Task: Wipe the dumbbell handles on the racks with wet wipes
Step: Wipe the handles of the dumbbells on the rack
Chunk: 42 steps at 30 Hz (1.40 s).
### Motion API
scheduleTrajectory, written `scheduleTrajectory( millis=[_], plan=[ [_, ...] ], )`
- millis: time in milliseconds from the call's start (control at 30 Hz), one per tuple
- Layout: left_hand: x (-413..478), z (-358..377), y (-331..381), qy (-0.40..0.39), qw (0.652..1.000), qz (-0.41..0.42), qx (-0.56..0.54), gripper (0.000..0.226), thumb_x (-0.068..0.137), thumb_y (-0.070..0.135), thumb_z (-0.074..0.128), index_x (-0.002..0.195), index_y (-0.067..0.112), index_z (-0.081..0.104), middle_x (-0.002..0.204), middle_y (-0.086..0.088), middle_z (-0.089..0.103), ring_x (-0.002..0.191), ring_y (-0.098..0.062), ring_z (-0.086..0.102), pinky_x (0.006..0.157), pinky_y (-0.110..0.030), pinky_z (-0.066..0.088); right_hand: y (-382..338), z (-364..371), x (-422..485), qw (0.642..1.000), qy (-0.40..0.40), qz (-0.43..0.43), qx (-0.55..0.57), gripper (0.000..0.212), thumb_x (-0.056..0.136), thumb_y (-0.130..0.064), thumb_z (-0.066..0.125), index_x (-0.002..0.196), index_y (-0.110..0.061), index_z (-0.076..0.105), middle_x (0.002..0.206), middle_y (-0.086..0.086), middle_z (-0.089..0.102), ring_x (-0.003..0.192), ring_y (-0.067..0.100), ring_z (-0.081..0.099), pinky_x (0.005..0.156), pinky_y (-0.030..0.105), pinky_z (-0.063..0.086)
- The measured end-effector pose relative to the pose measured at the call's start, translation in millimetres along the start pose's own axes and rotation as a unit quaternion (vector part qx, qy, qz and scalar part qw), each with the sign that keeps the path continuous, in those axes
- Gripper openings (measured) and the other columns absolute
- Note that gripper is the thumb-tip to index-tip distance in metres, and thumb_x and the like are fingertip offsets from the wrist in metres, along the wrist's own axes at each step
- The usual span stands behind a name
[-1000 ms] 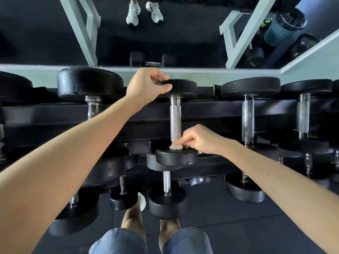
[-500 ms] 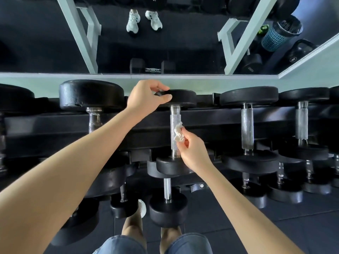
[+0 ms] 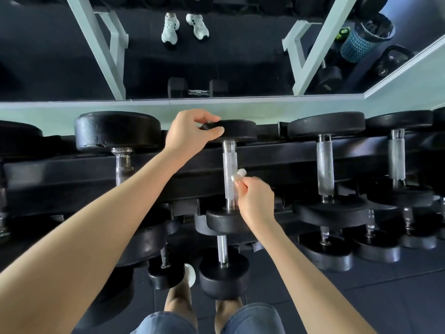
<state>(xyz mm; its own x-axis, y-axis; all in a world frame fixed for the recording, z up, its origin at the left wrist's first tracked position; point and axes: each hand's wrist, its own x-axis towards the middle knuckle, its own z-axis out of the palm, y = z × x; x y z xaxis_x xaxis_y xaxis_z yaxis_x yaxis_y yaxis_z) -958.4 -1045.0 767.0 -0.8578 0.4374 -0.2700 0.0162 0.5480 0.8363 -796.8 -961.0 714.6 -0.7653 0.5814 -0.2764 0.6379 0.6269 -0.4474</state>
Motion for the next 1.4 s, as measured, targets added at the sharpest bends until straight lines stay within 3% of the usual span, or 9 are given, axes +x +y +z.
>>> scheduleTrajectory(
  millis=[200, 467, 600, 733, 900, 1067, 1133, 1233, 1400],
  plan=[
    [4, -1, 7, -0.016, 0.998, -0.048, -0.030, 0.020, 0.076, 0.024, 0.078, 0.095, 0.024, 0.070, 0.107, 0.002, 0.066, 0.095, -0.009, 0.057, 0.067, -0.014, 0.040, -18, 1, 28, 0.996, 0.033, -0.041, -0.069, 0.031, 0.101, -0.021, 0.032, 0.121, -0.010, 0.054, 0.110, 0.008, 0.059, 0.100, 0.025, 0.050, 0.087, 0.031, 0.038],
    [7, 7, 15, 0.021, 0.999, -0.045, 0.010, 0.019, 0.073, 0.033, 0.079, 0.083, 0.022, 0.067, 0.093, -0.001, 0.067, 0.085, -0.018, 0.062, 0.080, -0.038, 0.054, -24, 3, 14, 0.998, 0.018, 0.001, -0.052, 0.028, 0.099, -0.013, 0.033, 0.104, -0.010, 0.060, 0.070, 0.006, 0.060, 0.075, 0.027, 0.057, 0.070, 0.035, 0.038],
    [9, 5, 15, 0.015, 0.998, -0.057, 0.008, 0.019, 0.071, 0.034, 0.081, 0.081, 0.023, 0.068, 0.095, -0.001, 0.067, 0.086, -0.016, 0.061, 0.082, -0.038, 0.053, -20, -7, 18, 0.998, -0.045, 0.038, 0.001, 0.052, 0.103, -0.027, 0.023, 0.054, -0.014, 0.035, 0.052, -0.001, 0.039, 0.063, 0.026, 0.046, 0.065, 0.031, 0.031],
    [6, 7, 17, 0.023, 0.998, -0.059, 0.001, 0.018, 0.072, 0.033, 0.080, 0.080, 0.023, 0.068, 0.093, -0.002, 0.067, 0.082, -0.014, 0.059, 0.078, -0.035, 0.052, -34, -17, 51, 0.997, -0.037, 0.037, 0.064, 0.054, 0.103, -0.034, 0.027, 0.051, -0.018, 0.033, 0.050, -0.004, 0.037, 0.062, 0.023, 0.045, 0.066, 0.031, 0.030],
    [6, 6, 18, 0.022, 0.998, -0.067, -0.002, 0.017, 0.071, 0.032, 0.081, 0.075, 0.026, 0.065, 0.094, 0.000, 0.067, 0.086, -0.014, 0.060, 0.074, -0.027, 0.049, -4, -11, -3, 0.994, -0.077, -0.040, -0.069, 0.047, 0.103, -0.027, 0.026, 0.070, -0.013, 0.056, 0.063, 0.007, 0.057, 0.070, 0.030, 0.054, 0.079, 0.035, 0.041],
    [6, 6, 18, 0.020, 0.998, -0.062, 0.009, 0.020, 0.072, 0.033, 0.080, 0.084, 0.022, 0.068, 0.097, 0.001, 0.066, 0.090, -0.014, 0.060, 0.078, -0.030, 0.050, 21, -22, -4, 0.999, -0.015, -0.017, 0.028, 0.058, 0.094, -0.041, 0.053, 0.043, -0.020, 0.035, 0.042, -0.004, 0.033, 0.053, 0.019, 0.040, 0.055, 0.021, 0.025],
    [4, 7, 18, 0.026, 0.998, -0.054, 0.017, 0.022, 0.073, 0.034, 0.079, 0.087, 0.021, 0.068, 0.096, 0.002, 0.065, 0.088, -0.013, 0.059, 0.078, -0.031, 0.050, 21, -26, -1, 0.992, 0.002, 0.003, 0.125, 0.042, 0.087, -0.040, 0.065, 0.053, -0.015, 0.055, 0.046, -0.002, 0.045, 0.050, 0.011, 0.042, 0.055, 0.016, 0.029],
    [2, 8, 19, 0.033, 0.998, -0.040, 0.033, 0.021, 0.075, 0.035, 0.077, 0.088, 0.021, 0.067, 0.094, 0.003, 0.064, 0.086, -0.013, 0.058, 0.079, -0.033, 0.051, 12, -27, 1, 0.983, -0.010, 0.040, 0.181, 0.032, 0.086, -0.032, 0.068, 0.115, -0.018, 0.065, 0.067, -0.004, 0.062, 0.069, 0.008, 0.059, 0.075, 0.020, 0.045],
    [-1, 10, 19, 0.039, 0.997, -0.027, 0.056, 0.019, 0.080, 0.037, 0.071, 0.093, 0.024, 0.066, 0.103, 0.002, 0.065, 0.091, -0.016, 0.060, 0.076, -0.032, 0.052, 5, -11, -7, 0.991, -0.011, -0.050, 0.126, 0.034, 0.094, -0.002, 0.048, 0.127, -0.007, 0.058, 0.098, 0.008, 0.066, 0.095, 0.022, 0.061, 0.089, 0.034, 0.048]
  ],
)
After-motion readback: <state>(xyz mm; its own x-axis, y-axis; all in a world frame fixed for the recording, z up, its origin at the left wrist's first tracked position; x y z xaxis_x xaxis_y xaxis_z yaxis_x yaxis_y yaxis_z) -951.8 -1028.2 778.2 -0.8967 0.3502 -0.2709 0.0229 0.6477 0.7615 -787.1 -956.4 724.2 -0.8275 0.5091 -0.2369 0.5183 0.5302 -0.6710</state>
